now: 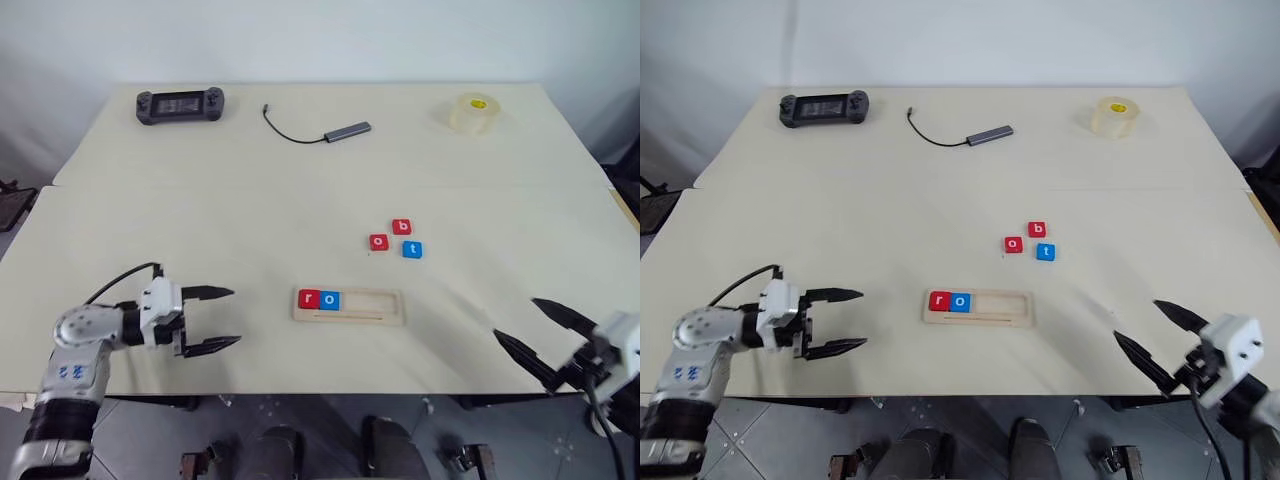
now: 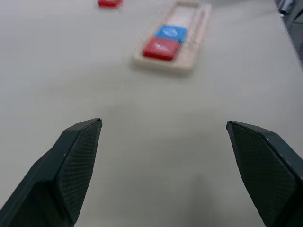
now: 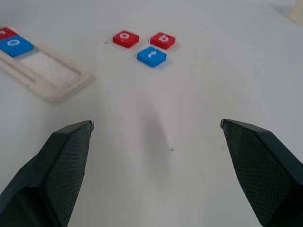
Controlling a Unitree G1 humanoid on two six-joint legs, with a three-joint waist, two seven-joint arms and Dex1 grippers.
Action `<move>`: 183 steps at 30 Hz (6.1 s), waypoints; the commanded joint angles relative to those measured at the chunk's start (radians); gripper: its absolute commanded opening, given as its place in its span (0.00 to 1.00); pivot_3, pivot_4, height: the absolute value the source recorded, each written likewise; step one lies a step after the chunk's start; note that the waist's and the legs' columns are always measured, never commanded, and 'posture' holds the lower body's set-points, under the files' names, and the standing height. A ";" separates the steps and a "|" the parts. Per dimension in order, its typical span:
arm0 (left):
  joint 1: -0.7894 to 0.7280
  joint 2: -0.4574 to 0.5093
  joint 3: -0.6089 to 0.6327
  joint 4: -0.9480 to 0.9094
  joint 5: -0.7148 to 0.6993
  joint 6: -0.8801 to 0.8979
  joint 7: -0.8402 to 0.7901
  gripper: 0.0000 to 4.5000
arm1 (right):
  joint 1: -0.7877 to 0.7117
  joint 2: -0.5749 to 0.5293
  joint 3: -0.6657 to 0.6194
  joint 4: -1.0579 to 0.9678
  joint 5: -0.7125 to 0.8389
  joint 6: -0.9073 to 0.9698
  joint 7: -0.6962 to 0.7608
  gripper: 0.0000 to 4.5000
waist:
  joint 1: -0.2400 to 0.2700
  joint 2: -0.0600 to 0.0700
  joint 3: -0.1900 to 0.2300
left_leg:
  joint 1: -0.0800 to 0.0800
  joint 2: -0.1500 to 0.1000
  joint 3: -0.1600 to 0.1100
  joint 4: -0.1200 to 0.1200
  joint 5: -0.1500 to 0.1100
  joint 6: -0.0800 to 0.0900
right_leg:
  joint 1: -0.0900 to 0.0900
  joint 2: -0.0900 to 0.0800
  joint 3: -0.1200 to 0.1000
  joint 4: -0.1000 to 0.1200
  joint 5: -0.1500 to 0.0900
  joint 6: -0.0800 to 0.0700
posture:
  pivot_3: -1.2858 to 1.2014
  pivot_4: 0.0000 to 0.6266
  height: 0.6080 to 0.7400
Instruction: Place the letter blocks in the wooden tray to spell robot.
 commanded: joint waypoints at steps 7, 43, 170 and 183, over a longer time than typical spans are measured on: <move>0.147 -0.052 0.113 -0.224 -0.082 0.095 0.196 0.99 | -0.569 -0.071 0.299 0.049 -0.064 0.467 -0.264 1.00 | -0.016 0.000 0.000 | -0.001 0.001 -0.001 0.000 0.001 -0.003 | -0.003 0.000 -0.001 0.003 -0.001 -0.002 | 0.52 0.24 1.00; 0.203 -0.120 0.071 -0.361 -0.063 0.086 0.340 0.99 | -1.068 0.156 0.465 0.264 -0.194 1.007 -0.589 1.00 | -0.020 0.000 0.000 | -0.006 -0.001 -0.002 -0.001 0.000 -0.002 | -0.007 0.003 -0.003 0.006 -0.001 -0.002 | 0.52 0.24 1.00; 0.209 -0.111 -0.027 -0.493 -0.082 0.120 0.306 1.00 | -1.026 -0.032 0.899 0.147 -0.371 0.600 0.289 0.87 | -0.018 0.000 0.002 | -0.006 -0.001 -0.001 0.000 -0.001 -0.003 | -0.006 0.002 -0.006 0.003 -0.001 -0.002 | 0.52 0.24 1.00; 0.184 -0.116 -0.032 -0.452 -0.077 0.109 0.301 1.00 | -0.757 -0.120 0.492 0.063 -0.244 0.473 0.176 0.99 | -0.005 0.000 0.002 | -0.006 -0.001 -0.003 -0.001 -0.001 -0.002 | -0.005 0.001 -0.008 0.002 -0.001 -0.002 | 0.52 0.24 1.00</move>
